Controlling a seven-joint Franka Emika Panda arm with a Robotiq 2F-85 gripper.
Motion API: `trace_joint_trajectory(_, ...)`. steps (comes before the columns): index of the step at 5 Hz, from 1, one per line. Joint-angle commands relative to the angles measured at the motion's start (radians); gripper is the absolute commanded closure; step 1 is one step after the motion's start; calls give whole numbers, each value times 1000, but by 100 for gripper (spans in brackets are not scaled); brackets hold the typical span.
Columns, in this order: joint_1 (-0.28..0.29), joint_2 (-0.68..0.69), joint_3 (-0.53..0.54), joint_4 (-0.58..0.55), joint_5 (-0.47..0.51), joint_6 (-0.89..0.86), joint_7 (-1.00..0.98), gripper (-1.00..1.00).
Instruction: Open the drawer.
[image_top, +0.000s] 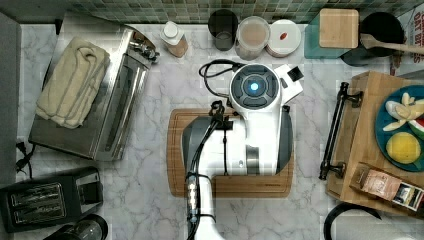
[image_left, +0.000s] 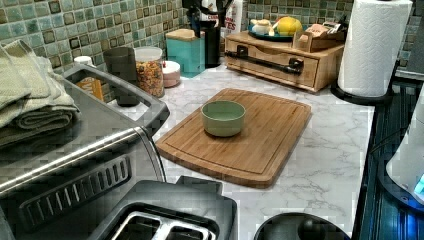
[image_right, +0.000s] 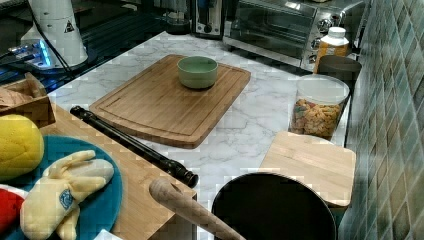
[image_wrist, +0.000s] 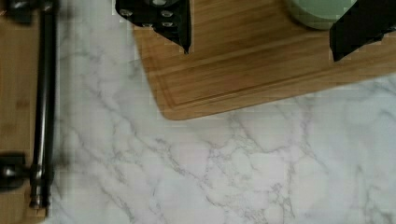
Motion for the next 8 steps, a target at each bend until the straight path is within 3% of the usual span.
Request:
trace_joint_trajectory(1,-136,91,-114,87,30,62,-219,-100)
trace_joint_trajectory(4,-221,125,-107,-1,-8,256,-239,-100)
trace_joint_trajectory(5,-223,119,-134,-6,-13,265,-283,-100)
trace_joint_trajectory(6,-253,169,-142,23,33,294,-396,-100)
trace_joint_trajectory(8,-238,224,-140,6,51,337,-342,-100)
